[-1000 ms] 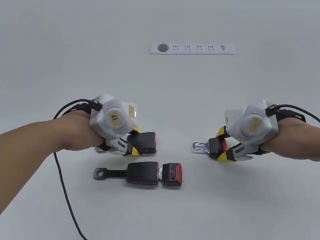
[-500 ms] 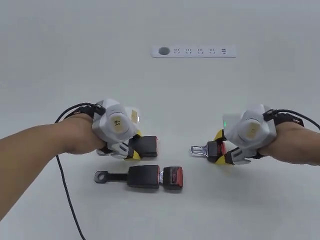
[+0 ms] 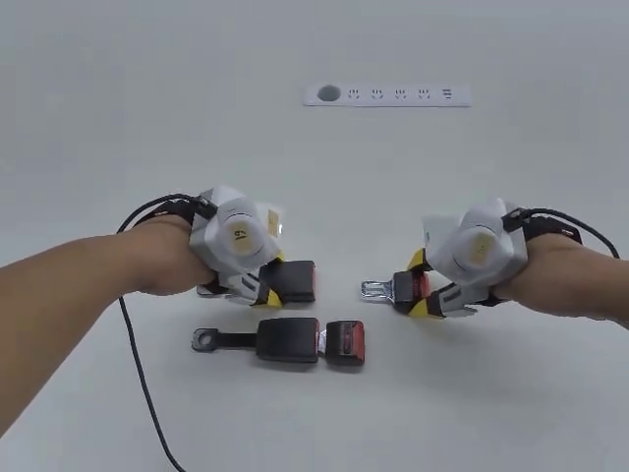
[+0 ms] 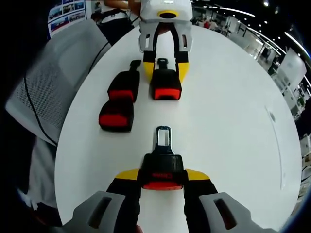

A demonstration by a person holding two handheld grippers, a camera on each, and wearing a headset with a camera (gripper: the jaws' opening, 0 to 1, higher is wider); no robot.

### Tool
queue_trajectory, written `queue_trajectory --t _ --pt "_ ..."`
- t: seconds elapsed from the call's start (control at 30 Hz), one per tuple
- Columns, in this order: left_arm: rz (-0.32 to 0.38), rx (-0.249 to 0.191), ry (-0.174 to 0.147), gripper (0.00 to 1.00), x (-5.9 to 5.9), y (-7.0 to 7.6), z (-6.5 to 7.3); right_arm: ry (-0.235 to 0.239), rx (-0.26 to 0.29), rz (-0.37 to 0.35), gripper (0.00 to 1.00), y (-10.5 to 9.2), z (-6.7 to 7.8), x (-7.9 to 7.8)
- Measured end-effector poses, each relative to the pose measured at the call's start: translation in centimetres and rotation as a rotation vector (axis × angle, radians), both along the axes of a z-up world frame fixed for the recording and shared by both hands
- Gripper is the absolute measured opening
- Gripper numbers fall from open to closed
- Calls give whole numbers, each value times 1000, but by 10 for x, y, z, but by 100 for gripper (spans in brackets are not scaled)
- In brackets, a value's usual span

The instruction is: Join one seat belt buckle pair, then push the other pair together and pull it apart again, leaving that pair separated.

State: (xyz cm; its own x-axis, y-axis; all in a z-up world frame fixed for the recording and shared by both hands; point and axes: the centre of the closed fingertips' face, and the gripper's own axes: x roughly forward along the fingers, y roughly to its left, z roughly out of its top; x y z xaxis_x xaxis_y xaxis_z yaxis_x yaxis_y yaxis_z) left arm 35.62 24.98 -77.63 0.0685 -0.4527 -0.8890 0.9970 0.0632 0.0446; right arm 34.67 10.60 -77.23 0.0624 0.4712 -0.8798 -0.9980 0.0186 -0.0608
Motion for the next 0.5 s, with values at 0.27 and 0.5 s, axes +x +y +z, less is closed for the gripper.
queue_trajectory --t 0.27,0.5 --pt "4 5 3 33 0 0 -2 -10 17 8 31 26 -1 4" --pt "6 5 3 33 -1 0 0 -9 25 9 30 46 -1 11"
